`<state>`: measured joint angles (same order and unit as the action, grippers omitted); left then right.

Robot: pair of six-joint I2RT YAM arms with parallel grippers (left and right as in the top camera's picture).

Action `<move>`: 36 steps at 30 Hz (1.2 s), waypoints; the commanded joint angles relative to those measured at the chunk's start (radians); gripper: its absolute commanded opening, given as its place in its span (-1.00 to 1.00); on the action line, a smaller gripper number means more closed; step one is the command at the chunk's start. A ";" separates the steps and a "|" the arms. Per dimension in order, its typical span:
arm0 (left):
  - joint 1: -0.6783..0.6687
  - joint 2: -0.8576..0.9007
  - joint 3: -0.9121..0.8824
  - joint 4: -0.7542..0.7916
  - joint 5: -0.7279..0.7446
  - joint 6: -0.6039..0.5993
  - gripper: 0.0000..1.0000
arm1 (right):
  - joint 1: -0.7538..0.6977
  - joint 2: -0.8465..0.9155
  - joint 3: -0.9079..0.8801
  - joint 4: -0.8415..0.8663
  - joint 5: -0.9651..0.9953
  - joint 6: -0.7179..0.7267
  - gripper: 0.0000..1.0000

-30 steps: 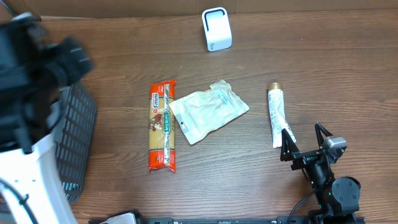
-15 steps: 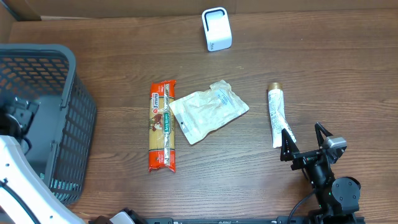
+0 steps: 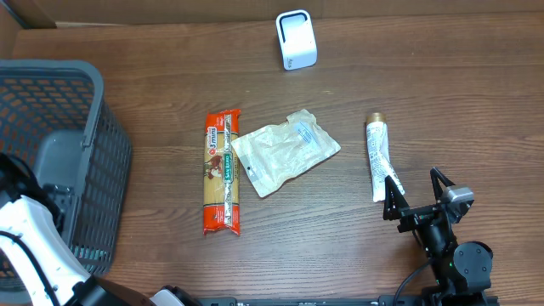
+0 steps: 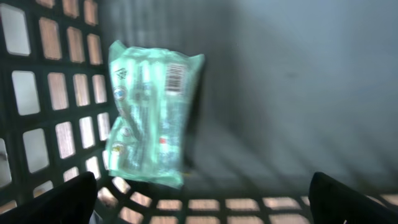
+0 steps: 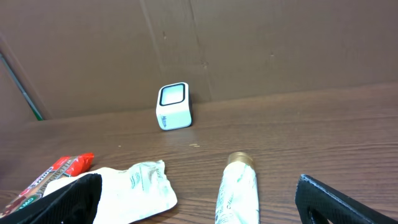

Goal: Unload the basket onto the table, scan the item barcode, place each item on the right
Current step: 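Reach the left gripper into the basket and grasp the mint-green packet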

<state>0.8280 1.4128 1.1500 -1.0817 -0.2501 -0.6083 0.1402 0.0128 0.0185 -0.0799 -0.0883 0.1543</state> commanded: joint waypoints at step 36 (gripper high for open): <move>0.093 0.260 -0.102 0.121 0.019 0.028 0.89 | 0.010 -0.010 -0.011 0.003 0.009 0.003 1.00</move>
<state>0.8902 1.6638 1.0283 -0.9535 -0.2699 -0.5926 0.1402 0.0128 0.0185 -0.0795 -0.0887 0.1539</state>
